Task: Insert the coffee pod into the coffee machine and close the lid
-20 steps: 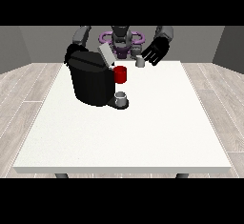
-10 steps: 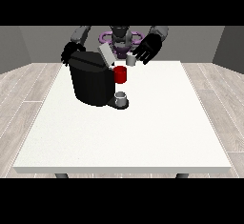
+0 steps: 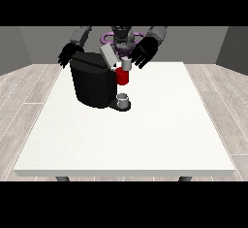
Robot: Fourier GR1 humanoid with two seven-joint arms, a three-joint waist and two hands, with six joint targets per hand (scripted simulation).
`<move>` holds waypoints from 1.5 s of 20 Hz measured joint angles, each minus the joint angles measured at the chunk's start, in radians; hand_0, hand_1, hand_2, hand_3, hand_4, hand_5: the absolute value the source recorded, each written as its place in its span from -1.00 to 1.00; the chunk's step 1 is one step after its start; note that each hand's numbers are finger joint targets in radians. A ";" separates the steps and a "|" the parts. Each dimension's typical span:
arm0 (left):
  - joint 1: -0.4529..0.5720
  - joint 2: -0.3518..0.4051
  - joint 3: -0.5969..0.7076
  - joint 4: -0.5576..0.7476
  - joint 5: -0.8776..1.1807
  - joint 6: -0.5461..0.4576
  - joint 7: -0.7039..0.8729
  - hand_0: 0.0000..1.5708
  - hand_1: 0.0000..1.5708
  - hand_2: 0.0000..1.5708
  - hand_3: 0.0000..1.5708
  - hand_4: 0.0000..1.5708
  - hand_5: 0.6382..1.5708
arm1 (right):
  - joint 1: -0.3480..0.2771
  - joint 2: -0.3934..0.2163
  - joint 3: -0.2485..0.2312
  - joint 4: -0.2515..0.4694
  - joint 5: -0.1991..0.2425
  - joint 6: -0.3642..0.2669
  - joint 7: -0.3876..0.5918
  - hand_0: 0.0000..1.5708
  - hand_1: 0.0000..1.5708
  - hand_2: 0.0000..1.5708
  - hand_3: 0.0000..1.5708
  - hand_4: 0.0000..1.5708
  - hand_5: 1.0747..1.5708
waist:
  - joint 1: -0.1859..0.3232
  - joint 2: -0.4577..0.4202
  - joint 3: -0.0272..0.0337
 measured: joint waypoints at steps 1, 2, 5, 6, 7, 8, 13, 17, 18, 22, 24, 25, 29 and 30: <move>0.001 -0.009 -0.002 0.003 -0.003 0.004 0.004 0.63 0.63 0.67 0.56 -0.36 1.00 | -0.004 -0.003 -0.004 -0.002 -0.001 -0.001 0.011 -1.00 -1.00 -1.00 -1.00 -0.34 1.00 | 0.002 -0.002 0.0000; 0.000 -0.018 -0.004 0.005 -0.006 0.009 0.009 0.66 0.66 0.69 0.56 -0.36 1.00 | -0.008 -0.004 -0.007 -0.005 -0.004 -0.002 0.015 -1.00 -1.00 -1.00 -1.00 -0.39 1.00 | -0.001 0.000 0.0000; -0.009 -0.032 -0.011 0.008 -0.013 0.009 0.019 0.61 0.61 0.66 0.55 -0.35 1.00 | -0.014 -0.008 -0.017 -0.004 -0.010 -0.004 0.024 -1.00 -1.00 -1.00 -1.00 -0.35 1.00 | 0.002 0.000 -0.0001; -0.024 -0.028 -0.009 0.007 -0.012 0.001 0.022 0.56 0.56 0.63 0.54 -0.35 1.00 | -0.021 -0.007 -0.021 0.002 -0.010 -0.007 0.017 -1.00 -1.00 -1.00 -1.00 -0.32 1.00 | 0.005 0.009 -0.0001; -0.024 -0.027 -0.007 0.009 -0.011 0.001 0.016 0.60 0.60 0.65 0.54 -0.35 1.00 | -0.027 -0.013 -0.027 0.000 -0.015 -0.003 0.019 -1.00 -1.00 -1.00 -1.00 -0.33 1.00 | 0.006 0.014 0.0001; -0.026 -0.027 -0.007 0.009 -0.011 -0.002 0.013 0.59 0.59 0.65 0.54 -0.36 1.00 | -0.017 -0.011 -0.028 0.005 -0.017 0.000 0.003 -1.00 -1.00 -1.00 -1.00 -0.33 1.00 | 0.006 0.018 -0.0001; -0.020 -0.040 -0.015 0.017 -0.025 0.007 0.006 0.51 0.51 0.61 0.52 -0.37 1.00 | -0.004 -0.008 -0.022 -0.009 -0.014 -0.004 0.022 -1.00 -1.00 -1.00 -1.00 -0.36 1.00 | 0.005 0.008 0.0000; -0.025 -0.046 -0.019 0.016 -0.027 -0.011 0.000 0.53 0.53 0.63 0.54 -0.34 1.00 | 0.005 -0.013 -0.039 0.003 -0.028 0.003 0.001 -1.00 -1.00 -1.00 -1.00 -0.33 1.00 | 0.012 0.007 0.0001; -0.020 -0.053 -0.022 0.016 -0.031 -0.002 -0.002 0.51 0.51 0.62 0.53 -0.34 1.00 | 0.002 -0.015 -0.040 0.002 -0.031 0.006 0.006 -1.00 -1.00 -1.00 -1.00 -0.35 1.00 | 0.015 0.007 0.0001; -0.023 -0.053 -0.019 0.021 -0.036 0.000 0.004 0.51 0.51 0.59 0.51 -0.37 1.00 | 0.002 -0.026 -0.055 0.010 -0.041 0.016 -0.014 -1.00 -1.00 -1.00 -1.00 -0.44 1.00 | 0.018 0.017 0.0001; -0.017 -0.058 -0.021 0.027 -0.042 0.009 -0.001 0.56 0.56 0.62 0.53 -0.38 1.00 | 0.015 -0.007 -0.028 -0.002 -0.032 -0.006 -0.011 -1.00 -1.00 -1.00 -1.00 -0.42 1.00 | 0.017 0.015 0.0002; -0.016 -0.061 -0.021 0.029 -0.044 0.012 0.005 0.57 0.57 0.63 0.52 -0.38 1.00 | 0.014 -0.008 -0.029 -0.006 -0.034 -0.006 -0.005 -1.00 -1.00 -1.00 -1.00 -0.43 1.00 | 0.014 0.012 0.0002; -0.037 -0.038 -0.008 0.044 -0.040 -0.009 -0.002 0.55 0.55 0.61 0.49 -0.39 1.00 | 0.003 -0.004 -0.021 -0.019 -0.024 -0.016 -0.007 -1.00 -1.00 -1.00 -1.00 -0.47 1.00 | 0.006 0.038 0.0005; -0.033 -0.039 -0.007 0.044 -0.040 -0.007 -0.007 0.55 0.55 0.59 0.47 -0.41 1.00 | 0.005 -0.008 -0.024 -0.021 -0.026 -0.012 -0.004 -1.00 -1.00 -1.00 -1.00 -0.43 1.00 | 0.006 0.038 0.0013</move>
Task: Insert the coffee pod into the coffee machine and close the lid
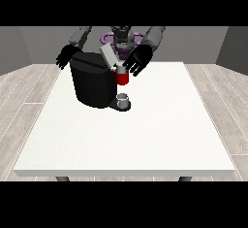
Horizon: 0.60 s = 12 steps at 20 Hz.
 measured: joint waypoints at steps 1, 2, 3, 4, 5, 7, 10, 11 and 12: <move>0.004 -0.003 -0.001 -0.004 -0.003 0.008 -0.001 0.52 0.52 0.58 0.45 -0.41 1.00 | 0.001 -0.003 -0.002 0.000 -0.004 0.005 -0.001 -1.00 -1.00 -1.00 -1.00 -0.43 1.00 | 0.001 0.000 0.0011; 0.004 -0.003 0.001 0.000 -0.002 0.005 0.004 0.54 0.54 0.58 0.43 -0.41 1.00 | 0.004 -0.005 -0.002 -0.001 -0.004 0.008 0.000 -1.00 -1.00 -1.00 -1.00 -0.44 1.00 | -0.002 -0.002 0.0006; -0.001 -0.003 0.000 -0.001 -0.004 0.003 0.005 0.53 0.53 0.56 0.39 -0.41 1.00 | -0.006 -0.008 -0.006 0.001 -0.003 0.005 0.001 -1.00 -1.00 -1.00 -1.00 -0.45 1.00 | 0.000 0.002 0.0004; -0.004 -0.008 -0.003 -0.005 -0.005 -0.001 0.002 0.48 0.48 0.52 0.35 -0.42 1.00 | -0.013 -0.012 -0.017 0.009 -0.007 0.003 -0.002 -1.00 -1.00 -1.00 -1.00 -0.49 1.00 | 0.007 0.005 0.0010; 0.002 -0.016 -0.008 -0.005 -0.009 -0.001 0.005 0.44 0.44 0.49 0.31 -0.44 1.00 | -0.003 -0.008 -0.018 0.014 -0.007 0.000 -0.003 -1.00 -1.00 -1.00 -1.00 -0.47 1.00 | 0.011 -0.004 0.0008; 0.003 -0.016 -0.010 -0.006 -0.014 0.005 0.003 0.44 0.44 0.49 0.27 -0.42 1.00 | 0.005 -0.002 -0.011 0.017 -0.001 -0.005 -0.009 -1.00 -1.00 -1.00 -1.00 -0.53 1.00 | 0.012 -0.003 0.0008; -0.006 -0.014 -0.017 -0.011 -0.023 0.001 -0.006 0.38 0.38 0.44 0.22 -0.49 1.00 | 0.004 0.008 -0.012 0.029 0.006 -0.021 -0.024 -1.00 -1.00 -1.00 -1.00 -0.57 1.00 | 0.021 0.003 0.0008; 0.002 -0.017 -0.019 -0.006 -0.025 0.000 -0.007 0.34 0.34 0.41 0.19 -0.50 1.00 | 0.008 0.007 -0.007 0.021 0.009 -0.022 -0.008 -1.00 -1.00 -1.00 -1.00 -0.49 1.00 | 0.020 -0.009 0.0005; 0.001 -0.017 -0.021 -0.004 -0.030 0.000 -0.002 0.36 0.36 0.42 0.20 -0.52 1.00 | 0.003 0.004 -0.009 0.020 0.006 -0.019 -0.002 -1.00 -1.00 -1.00 -1.00 -0.48 1.00 | 0.020 -0.011 0.0001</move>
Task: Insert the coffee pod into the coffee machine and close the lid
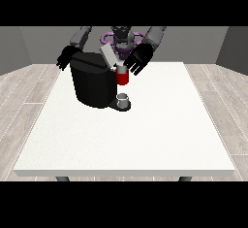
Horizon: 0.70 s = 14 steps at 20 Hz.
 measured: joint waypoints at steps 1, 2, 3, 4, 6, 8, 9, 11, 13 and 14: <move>0.002 -0.002 -0.001 0.000 -0.002 -0.002 0.003 0.34 0.34 0.42 0.21 -0.54 1.00 | 0.013 0.006 0.003 0.007 0.001 0.001 -0.017 -1.00 -1.00 -1.00 -1.00 -0.44 1.00 | 0.002 -0.004 -0.0005; -0.004 0.000 0.000 -0.001 -0.002 -0.005 0.006 0.35 0.35 0.43 0.22 -0.53 1.00 | 0.012 0.005 -0.001 0.011 -0.003 0.006 -0.031 -1.00 -1.00 -1.00 -1.00 -0.44 1.00 | 0.002 0.000 -0.0004; -0.001 -0.003 -0.002 -0.005 -0.005 -0.003 0.006 0.34 0.34 0.43 0.23 -0.54 1.00 | 0.010 -0.007 -0.011 0.018 -0.009 0.015 -0.036 -1.00 -1.00 -1.00 -1.00 -0.45 1.00 | 0.005 -0.001 -0.0002; 0.000 0.006 0.003 -0.002 -0.005 0.003 -0.004 0.37 0.37 0.43 0.23 -0.54 1.00 | 0.011 -0.005 -0.004 0.004 -0.008 0.015 -0.028 -1.00 -1.00 -1.00 -1.00 -0.45 1.00 | -0.002 0.001 0.0002; -0.003 0.016 0.005 0.002 -0.007 0.000 -0.015 0.36 0.36 0.42 0.18 -0.53 1.00 | -0.002 -0.010 -0.007 -0.007 -0.013 0.015 -0.006 -1.00 -1.00 -1.00 -1.00 -0.41 1.00 | -0.003 0.004 -0.0002; -0.005 0.019 0.007 0.001 -0.011 0.010 -0.023 0.16 0.16 0.30 0.10 -0.54 1.00 | -0.021 -0.012 -0.007 -0.018 -0.012 0.010 0.015 -1.00 -1.00 -1.00 -1.00 -0.47 1.00 | -0.005 0.013 0.0006; -0.006 0.025 0.005 0.003 -0.012 0.002 -0.030 -0.28 -0.28 0.03 -0.18 -0.70 1.00 | -0.032 -0.025 -0.018 -0.021 -0.021 0.018 0.025 -1.00 -1.00 -1.00 -1.00 -0.42 1.00 | -0.006 0.014 0.0007; 0.001 0.031 -0.009 0.001 -0.024 -0.014 -0.043 -1.00 -1.00 -1.00 -1.00 -1.00 1.00 | -0.020 -0.024 -0.018 -0.019 -0.021 0.018 0.020 -1.00 -1.00 -1.00 -1.00 -0.41 1.00 | -0.004 0.007 0.0007; 0.007 0.028 -0.025 -0.004 -0.037 -0.028 -0.045 -1.00 -1.00 -1.00 -1.00 -1.00 1.00 | -0.015 -0.021 -0.019 -0.007 -0.017 0.012 0.015 -1.00 -1.00 -1.00 -1.00 -0.48 1.00 | 0.005 -0.001 0.0012; 0.000 0.035 -0.028 -0.001 -0.043 -0.037 -0.039 -1.00 -1.00 -1.00 -1.00 -1.00 1.00 | -0.011 -0.017 -0.012 -0.007 -0.013 0.012 0.009 -1.00 -1.00 -1.00 -1.00 -0.47 1.00 | 0.002 -0.001 0.0007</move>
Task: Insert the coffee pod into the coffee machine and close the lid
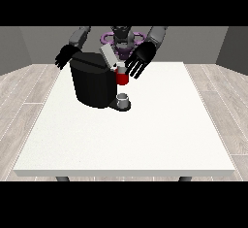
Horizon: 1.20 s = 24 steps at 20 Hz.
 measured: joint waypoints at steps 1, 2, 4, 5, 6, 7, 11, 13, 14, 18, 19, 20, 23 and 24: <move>0.001 0.001 -0.003 -0.001 -0.004 -0.003 -0.003 -1.00 -1.00 -1.00 -1.00 -1.00 1.00 | -0.002 -0.001 -0.002 0.002 -0.001 0.000 0.003 -1.00 -1.00 -1.00 -1.00 -0.47 1.00 | 0.001 0.000 0.0003; 0.001 0.009 -0.003 0.001 -0.008 -0.005 -0.006 -1.00 -1.00 -1.00 -1.00 -1.00 1.00 | 0.001 0.003 0.004 -0.003 0.002 -0.003 0.003 -1.00 -1.00 -1.00 -1.00 -0.45 1.00 | -0.003 0.003 0.0002; -0.008 0.004 -0.010 -0.004 -0.017 -0.012 0.004 -1.00 -1.00 -1.00 -1.00 -1.00 1.00 | -0.011 0.001 -0.006 0.014 -0.002 -0.003 -0.003 -1.00 -1.00 -1.00 -1.00 -0.55 1.00 | 0.004 0.006 0.0000; 0.002 0.000 -0.013 -0.001 -0.019 -0.014 0.001 -1.00 -1.00 -1.00 -1.00 -1.00 1.00 | -0.003 0.001 -0.005 0.013 -0.002 -0.004 0.001 -1.00 -1.00 -1.00 -1.00 -0.54 1.00 | 0.006 -0.003 -0.0003; 0.005 0.002 -0.012 0.000 -0.022 -0.013 -0.003 -1.00 -1.00 -1.00 -1.00 -1.00 1.00 | 0.004 0.004 0.000 0.011 0.002 -0.006 -0.002 -1.00 -1.00 -1.00 -1.00 -0.56 1.00 | 0.005 -0.003 -0.0007; 0.007 0.000 -0.013 -0.001 -0.023 -0.015 -0.003 -1.00 -1.00 -1.00 -1.00 -1.00 1.00 | 0.009 0.004 -0.003 0.018 0.002 -0.006 -0.006 -1.00 -1.00 -1.00 -1.00 -0.57 1.00 | 0.009 -0.008 -0.0011; 0.028 -0.034 -0.029 -0.019 -0.032 -0.024 0.006 -1.00 -1.00 -1.00 -1.00 -1.00 1.00 | 0.026 0.010 -0.017 0.054 -0.001 -0.017 -0.026 -1.00 -1.00 -1.00 -1.00 -0.52 1.00 | 0.041 -0.047 -0.0017; 0.027 -0.040 -0.027 -0.023 -0.031 -0.039 0.018 -1.00 -1.00 -1.00 -1.00 -1.00 1.00 | 0.032 0.009 -0.022 0.069 -0.002 -0.016 -0.044 -1.00 -1.00 -1.00 -1.00 -0.47 1.00 | 0.047 -0.059 -0.0017; 0.028 -0.045 -0.028 -0.027 -0.031 -0.047 0.024 -1.00 -1.00 -1.00 -1.00 -1.00 1.00 | 0.038 0.007 -0.026 0.078 -0.001 -0.016 -0.052 -1.00 -1.00 -1.00 -1.00 -0.48 1.00 | 0.053 -0.069 -0.0018; 0.060 -0.067 -0.023 -0.039 -0.028 -0.039 0.031 -1.00 -1.00 -1.00 -1.00 -1.00 1.00 | 0.058 0.001 -0.034 0.086 -0.014 -0.005 -0.049 -1.00 -1.00 -1.00 -1.00 -0.46 1.00 | 0.063 -0.104 -0.0018; 0.065 -0.071 -0.015 -0.041 -0.019 -0.041 0.030 -1.00 -1.00 -1.00 -1.00 -1.00 1.00 | 0.059 0.003 -0.034 0.085 -0.013 -0.010 -0.047 -1.00 -1.00 -1.00 -1.00 -0.51 1.00 | 0.068 -0.110 -0.0020; 0.083 -0.089 -0.011 -0.046 -0.011 -0.034 0.031 -1.00 -1.00 -1.00 -1.00 -1.00 1.00 | 0.066 -0.002 -0.039 0.089 -0.018 -0.006 -0.041 -1.00 -1.00 -1.00 -1.00 -0.48 1.00 | 0.077 -0.125 -0.0020; 0.128 -0.123 0.038 -0.052 0.046 -0.022 0.028 -1.00 -1.00 -1.00 -1.00 -1.00 1.00 | 0.106 0.001 -0.048 0.091 -0.029 -0.001 -0.056 -1.00 -1.00 -1.00 -1.00 -0.45 1.00 | 0.102 -0.168 -0.0024; 0.141 -0.140 0.059 -0.055 0.073 -0.022 0.028 -1.00 -1.00 -1.00 -1.00 -0.90 1.00 | 0.114 0.005 -0.052 0.095 -0.031 -0.006 -0.056 -1.00 -1.00 -1.00 -1.00 -0.45 1.00 | 0.117 -0.184 -0.0024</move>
